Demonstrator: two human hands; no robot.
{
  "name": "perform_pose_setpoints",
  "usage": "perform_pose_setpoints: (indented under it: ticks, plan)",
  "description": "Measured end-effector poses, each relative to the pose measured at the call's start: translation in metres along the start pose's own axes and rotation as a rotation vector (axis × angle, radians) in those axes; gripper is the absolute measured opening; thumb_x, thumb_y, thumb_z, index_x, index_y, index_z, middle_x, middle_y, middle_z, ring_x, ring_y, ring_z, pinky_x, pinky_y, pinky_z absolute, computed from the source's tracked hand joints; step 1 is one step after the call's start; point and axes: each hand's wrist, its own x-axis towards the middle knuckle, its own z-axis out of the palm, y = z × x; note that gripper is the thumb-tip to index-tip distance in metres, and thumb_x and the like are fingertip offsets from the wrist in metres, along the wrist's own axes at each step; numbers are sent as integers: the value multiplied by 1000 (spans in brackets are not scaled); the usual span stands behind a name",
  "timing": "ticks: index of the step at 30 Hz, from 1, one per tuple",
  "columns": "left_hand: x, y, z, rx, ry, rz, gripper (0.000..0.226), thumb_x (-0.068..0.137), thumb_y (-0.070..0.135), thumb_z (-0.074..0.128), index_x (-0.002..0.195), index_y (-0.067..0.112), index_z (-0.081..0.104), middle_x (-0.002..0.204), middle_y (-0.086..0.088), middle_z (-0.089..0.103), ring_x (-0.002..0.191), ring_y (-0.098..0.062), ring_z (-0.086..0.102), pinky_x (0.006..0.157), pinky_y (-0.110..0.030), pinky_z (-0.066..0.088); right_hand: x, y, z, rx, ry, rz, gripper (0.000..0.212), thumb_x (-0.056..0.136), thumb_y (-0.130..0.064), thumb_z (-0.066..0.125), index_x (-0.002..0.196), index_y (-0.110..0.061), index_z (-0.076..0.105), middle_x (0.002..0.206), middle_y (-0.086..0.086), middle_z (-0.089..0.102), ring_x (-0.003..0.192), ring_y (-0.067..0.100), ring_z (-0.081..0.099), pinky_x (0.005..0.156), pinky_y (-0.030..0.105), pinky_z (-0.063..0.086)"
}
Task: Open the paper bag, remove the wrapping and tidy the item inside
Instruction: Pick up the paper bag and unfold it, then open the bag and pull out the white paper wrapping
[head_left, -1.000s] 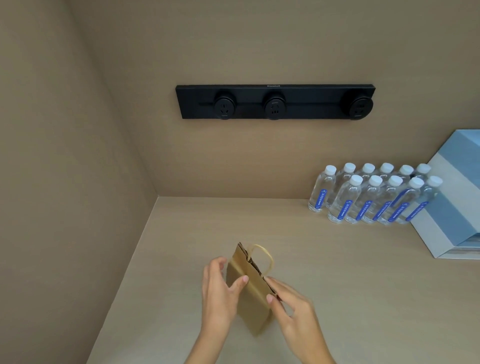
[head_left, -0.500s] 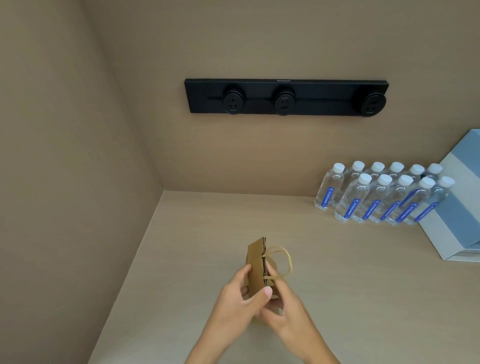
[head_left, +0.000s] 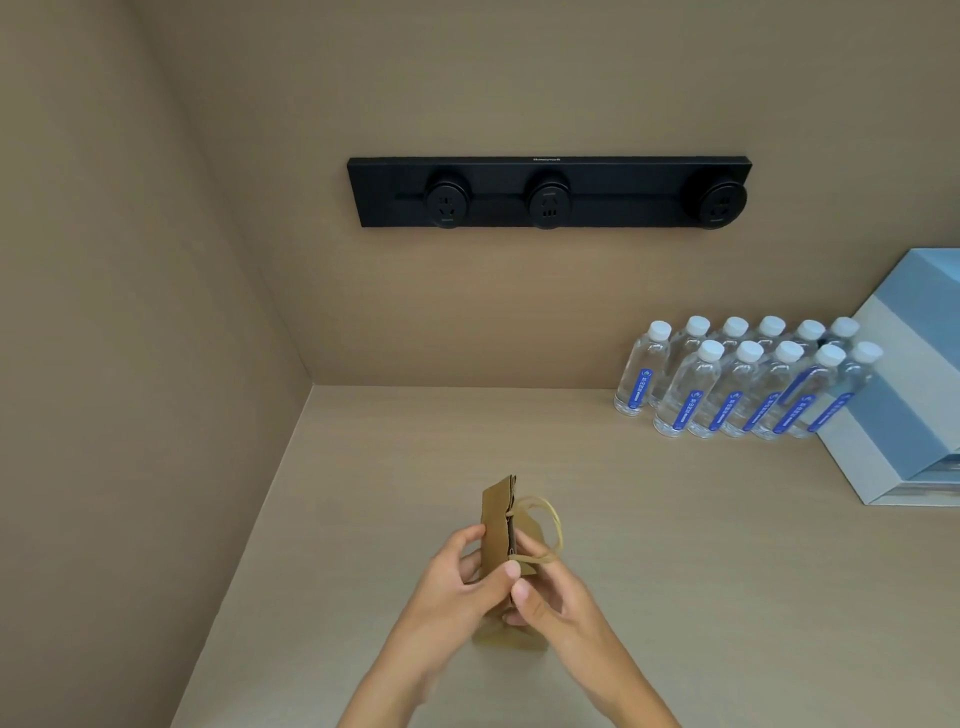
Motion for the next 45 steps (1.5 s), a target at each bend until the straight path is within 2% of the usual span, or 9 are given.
perform_pose_setpoints:
  ticks: [11, 14, 17, 22, 25, 29, 35, 40, 45]
  plan:
    - [-1, 8, -5, 380, -12, 75, 44, 83, 14, 46, 101, 50, 63, 101, 10, 78, 94, -13, 73, 88, -34, 59, 8, -1, -3, 218, 90, 70, 38, 85, -10, 60, 121, -18, 65, 113, 11, 72, 102, 30, 69, 85, 48, 56]
    - [-1, 7, -6, 447, -23, 24, 43, 76, 14, 47, 109, 39, 60, 100, 11, 75, 81, -6, 74, 69, -29, 63, 10, -4, 4, 164, 154, 57, 36, 80, 0, 53, 109, -16, 68, 102, 13, 74, 87, 30, 73, 73, 45, 60]
    - [2, 9, -9, 528, 145, 22, 15, 80, 7, 50, 74, 16, 60, 73, 0, 64, 52, -1, 66, 61, -36, 64, 10, -9, 11, 60, 231, 71, 26, 84, 2, 58, 104, -14, 60, 78, 10, 72, 47, 20, 59, 50, 31, 51]
    - [14, 28, -31, 683, 327, -10, 20, 82, 0, 46, 66, 7, 55, 72, -7, 43, 48, -24, 67, 51, -35, 62, -3, -27, -2, -109, 376, 128, 80, 75, 9, 47, 126, -52, 39, 66, 0, 56, 40, 13, 44, 44, 27, 45]
    - [20, 41, -38, 763, 295, -11, 30, 76, 1, 42, 52, 18, 42, 72, -13, 50, 44, -27, 67, 49, -36, 61, -20, -43, -6, -532, 241, 118, 97, 70, -9, 50, 137, -66, 7, 112, -9, 53, 72, 0, 54, 66, 12, 46]
    - [27, 53, -31, 885, 230, -20, 21, 71, 4, 39, 55, 14, 48, 71, -15, 57, 63, -39, 70, 59, -45, 62, -29, -57, -3, -1077, 58, -2, 81, 70, -26, 51, 140, -52, 18, 153, -17, -2, 145, 10, 5, 111, 30, 21]
    - [30, 47, -12, 748, 442, 109, 28, 71, -1, 47, 64, 23, 35, 76, -11, 58, 69, -35, 59, 58, -39, 51, -29, -74, -28, -1217, -79, 13, 80, 70, -65, 49, 143, -35, 34, 131, -18, 26, 128, 6, 19, 108, 25, 18]
    - [27, 31, -3, 554, 443, 337, 50, 78, -19, 47, 64, 28, 56, 101, -4, 66, 93, -24, 63, 72, -19, 47, -23, -79, -39, -1037, -14, 15, 45, 91, -11, 45, 125, -38, 58, 107, -15, 54, 102, 8, 51, 85, 17, 40]
    - [18, 27, 4, 780, 325, 264, 27, 89, 7, 55, 83, 19, 78, 133, -2, 57, 120, -19, 55, 94, -14, 37, -12, -76, -17, -1108, 208, 0, 16, 91, -39, 38, 98, -30, 49, 81, -4, 63, 78, 24, 61, 63, 35, 50]
